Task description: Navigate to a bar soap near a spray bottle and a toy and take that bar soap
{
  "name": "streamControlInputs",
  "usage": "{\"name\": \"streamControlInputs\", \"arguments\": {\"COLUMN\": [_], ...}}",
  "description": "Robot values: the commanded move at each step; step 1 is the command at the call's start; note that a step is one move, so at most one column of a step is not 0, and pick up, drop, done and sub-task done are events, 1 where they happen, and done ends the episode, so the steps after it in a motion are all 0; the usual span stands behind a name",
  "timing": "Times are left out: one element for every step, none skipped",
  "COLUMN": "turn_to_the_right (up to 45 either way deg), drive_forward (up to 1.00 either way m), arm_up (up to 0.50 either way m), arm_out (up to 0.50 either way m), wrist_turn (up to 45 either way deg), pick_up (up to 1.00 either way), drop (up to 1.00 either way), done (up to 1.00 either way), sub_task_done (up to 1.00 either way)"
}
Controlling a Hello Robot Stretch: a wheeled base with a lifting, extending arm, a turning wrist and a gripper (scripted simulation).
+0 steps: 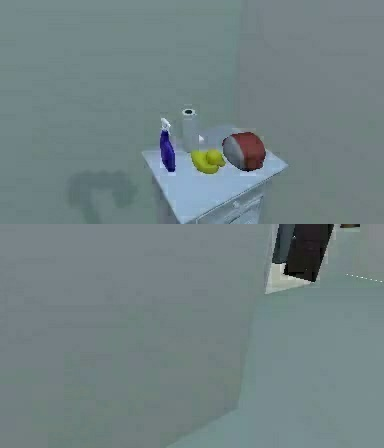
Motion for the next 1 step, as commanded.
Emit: {"name": "streamControlInputs", "arguments": {"turn_to_the_right": [36.0], "drive_forward": [0.0], "arm_up": [0.0], "arm_out": [0.0], "wrist_turn": [0.0], "pick_up": [0.0], "drop": [0.0], "done": [0.0], "sub_task_done": [0.0]}}
